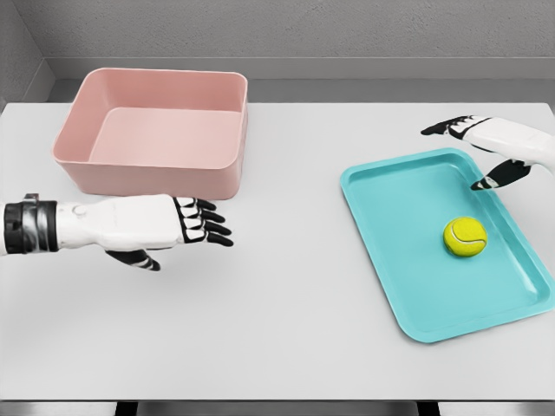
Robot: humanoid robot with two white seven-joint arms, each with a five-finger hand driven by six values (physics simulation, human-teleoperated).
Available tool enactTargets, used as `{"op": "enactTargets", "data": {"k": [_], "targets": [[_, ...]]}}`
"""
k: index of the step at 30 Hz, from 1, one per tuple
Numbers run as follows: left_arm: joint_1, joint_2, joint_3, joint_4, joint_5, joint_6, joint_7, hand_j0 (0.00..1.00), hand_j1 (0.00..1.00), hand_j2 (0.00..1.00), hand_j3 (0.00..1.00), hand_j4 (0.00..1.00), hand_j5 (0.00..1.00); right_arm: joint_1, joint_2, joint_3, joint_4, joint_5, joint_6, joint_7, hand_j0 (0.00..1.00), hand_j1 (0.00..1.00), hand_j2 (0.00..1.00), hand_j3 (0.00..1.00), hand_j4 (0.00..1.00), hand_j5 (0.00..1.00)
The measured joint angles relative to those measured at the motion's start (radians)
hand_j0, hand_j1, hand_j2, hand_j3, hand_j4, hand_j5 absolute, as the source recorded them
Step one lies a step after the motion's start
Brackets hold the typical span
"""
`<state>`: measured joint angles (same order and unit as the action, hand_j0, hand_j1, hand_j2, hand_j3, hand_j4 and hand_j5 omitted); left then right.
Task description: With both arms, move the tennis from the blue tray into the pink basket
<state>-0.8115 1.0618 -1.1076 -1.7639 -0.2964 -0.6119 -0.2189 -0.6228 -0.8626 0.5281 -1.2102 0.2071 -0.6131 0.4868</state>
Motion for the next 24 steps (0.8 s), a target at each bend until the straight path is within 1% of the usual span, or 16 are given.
{"op": "enactTargets", "data": {"k": [5,7,13,15,18,24], "targets": [[0.0,-0.002,-0.001,0.0,-0.024,0.0,-0.006,1.0,1.0,1.0,1.0,1.0,1.0,-0.012,-0.009,0.024,-0.013,0.0,0.0,-0.012,1.0,1.0,1.0,1.0,1.0,1.0],[0.0,-0.002,-0.001,0.0,-0.026,0.0,-0.007,1.0,1.0,1.0,1.0,1.0,1.0,-0.014,-0.032,0.045,-0.013,-0.001,0.0,-0.02,1.0,1.0,1.0,1.0,1.0,1.0],[0.003,-0.001,0.001,0.0,-0.027,0.0,-0.01,1.0,1.0,1.0,1.0,1.0,1.0,-0.008,-0.104,0.151,-0.035,-0.002,0.0,-0.024,1.0,1.0,1.0,1.0,1.0,1.0],[0.002,-0.001,0.002,0.0,-0.028,0.0,-0.011,1.0,1.0,1.0,1.0,1.0,1.0,0.006,-0.121,0.171,-0.041,-0.001,0.0,-0.022,1.0,1.0,1.0,1.0,1.0,1.0],[0.002,-0.001,0.004,0.0,-0.027,0.0,-0.013,1.0,1.0,1.0,1.0,1.0,1.0,0.035,-0.138,0.185,-0.045,-0.001,0.0,-0.019,1.0,1.0,1.0,1.0,1.0,1.0],[0.008,-0.003,0.006,0.0,-0.028,0.0,-0.013,1.0,1.0,1.0,1.0,1.0,1.0,0.052,-0.153,0.193,-0.061,-0.001,0.0,-0.017,1.0,1.0,1.0,1.0,1.0,1.0]]}}
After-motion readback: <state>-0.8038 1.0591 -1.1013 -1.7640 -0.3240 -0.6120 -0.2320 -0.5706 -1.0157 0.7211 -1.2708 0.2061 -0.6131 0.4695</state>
